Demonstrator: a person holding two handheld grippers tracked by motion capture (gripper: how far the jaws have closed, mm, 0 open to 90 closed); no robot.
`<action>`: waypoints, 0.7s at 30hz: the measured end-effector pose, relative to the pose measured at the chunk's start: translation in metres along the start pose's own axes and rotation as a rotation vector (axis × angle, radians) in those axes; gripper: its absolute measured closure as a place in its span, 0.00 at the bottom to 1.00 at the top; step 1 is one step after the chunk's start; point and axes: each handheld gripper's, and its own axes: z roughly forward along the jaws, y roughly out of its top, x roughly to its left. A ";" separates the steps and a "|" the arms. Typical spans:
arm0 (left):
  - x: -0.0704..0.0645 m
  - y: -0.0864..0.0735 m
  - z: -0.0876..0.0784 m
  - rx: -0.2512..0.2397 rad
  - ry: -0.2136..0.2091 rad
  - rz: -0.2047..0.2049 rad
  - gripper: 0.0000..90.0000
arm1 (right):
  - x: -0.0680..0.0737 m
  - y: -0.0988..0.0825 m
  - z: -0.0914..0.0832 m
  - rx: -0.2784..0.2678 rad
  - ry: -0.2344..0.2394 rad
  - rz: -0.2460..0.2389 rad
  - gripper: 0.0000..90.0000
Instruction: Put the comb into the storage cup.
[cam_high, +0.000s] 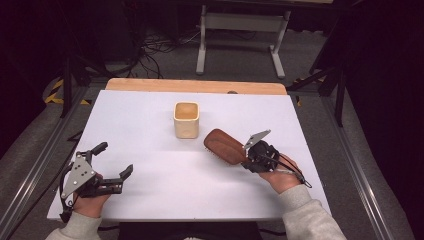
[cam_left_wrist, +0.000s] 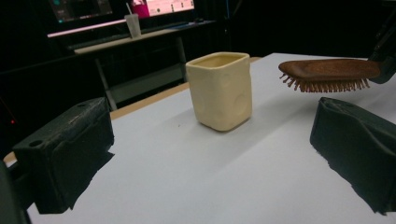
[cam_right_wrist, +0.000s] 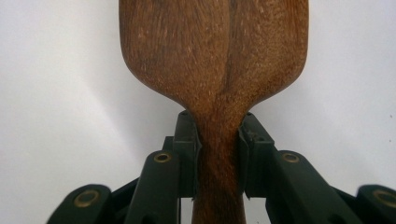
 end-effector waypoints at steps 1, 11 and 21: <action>0.000 0.000 -0.001 0.000 0.005 0.000 0.00 | 0.001 0.000 -0.002 -0.018 -0.003 -0.007 0.80; 0.004 -0.002 0.002 0.037 -0.047 -0.075 0.00 | 0.013 -0.001 -0.018 -0.227 -0.004 -0.029 0.80; 0.008 -0.001 0.003 0.067 -0.128 -0.124 0.00 | 0.028 -0.001 -0.022 -0.415 -0.004 -0.055 0.80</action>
